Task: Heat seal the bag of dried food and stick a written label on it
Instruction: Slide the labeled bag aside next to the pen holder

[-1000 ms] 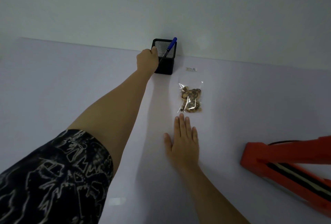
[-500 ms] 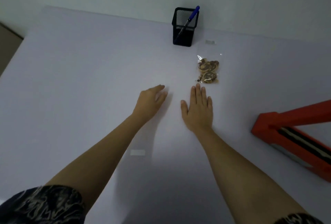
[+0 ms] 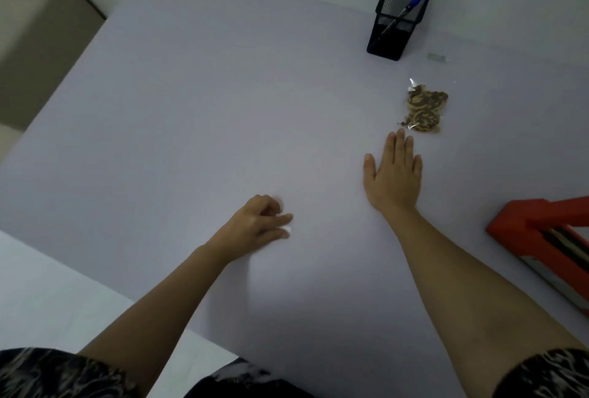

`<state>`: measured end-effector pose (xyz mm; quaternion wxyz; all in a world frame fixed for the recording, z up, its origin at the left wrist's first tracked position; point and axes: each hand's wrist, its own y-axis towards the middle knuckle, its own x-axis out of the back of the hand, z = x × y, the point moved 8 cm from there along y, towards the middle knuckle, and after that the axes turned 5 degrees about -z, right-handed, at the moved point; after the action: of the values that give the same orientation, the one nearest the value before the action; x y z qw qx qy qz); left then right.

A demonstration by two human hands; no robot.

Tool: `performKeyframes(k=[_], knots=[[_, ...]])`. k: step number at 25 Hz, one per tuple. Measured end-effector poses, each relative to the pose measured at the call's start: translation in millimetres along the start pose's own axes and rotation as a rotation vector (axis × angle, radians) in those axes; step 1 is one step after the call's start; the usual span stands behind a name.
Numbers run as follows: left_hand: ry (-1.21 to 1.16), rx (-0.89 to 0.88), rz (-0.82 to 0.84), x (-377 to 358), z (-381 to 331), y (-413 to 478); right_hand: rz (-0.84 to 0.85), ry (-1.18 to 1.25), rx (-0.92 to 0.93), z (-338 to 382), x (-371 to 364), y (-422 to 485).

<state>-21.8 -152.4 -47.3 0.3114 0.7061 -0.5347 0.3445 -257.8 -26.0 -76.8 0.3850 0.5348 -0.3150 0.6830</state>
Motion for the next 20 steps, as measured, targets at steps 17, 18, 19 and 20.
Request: performKeyframes(k=[17,18,19,20], knots=[[-0.082,0.491,-0.212,-3.8,10.7,-17.3,-0.002,0.010,0.017,3.1,-5.8,-0.6],[-0.099,0.520,-0.203,-4.7,10.0,-15.1,-0.008,0.021,0.013,2.3,-4.4,-0.3],[-0.141,0.566,-0.209,-3.8,10.2,-14.9,-0.017,0.029,0.018,3.3,-1.9,-1.2],[-0.209,0.635,-0.223,-1.0,11.8,-18.1,-0.031,0.038,0.032,7.3,1.5,-4.6]])
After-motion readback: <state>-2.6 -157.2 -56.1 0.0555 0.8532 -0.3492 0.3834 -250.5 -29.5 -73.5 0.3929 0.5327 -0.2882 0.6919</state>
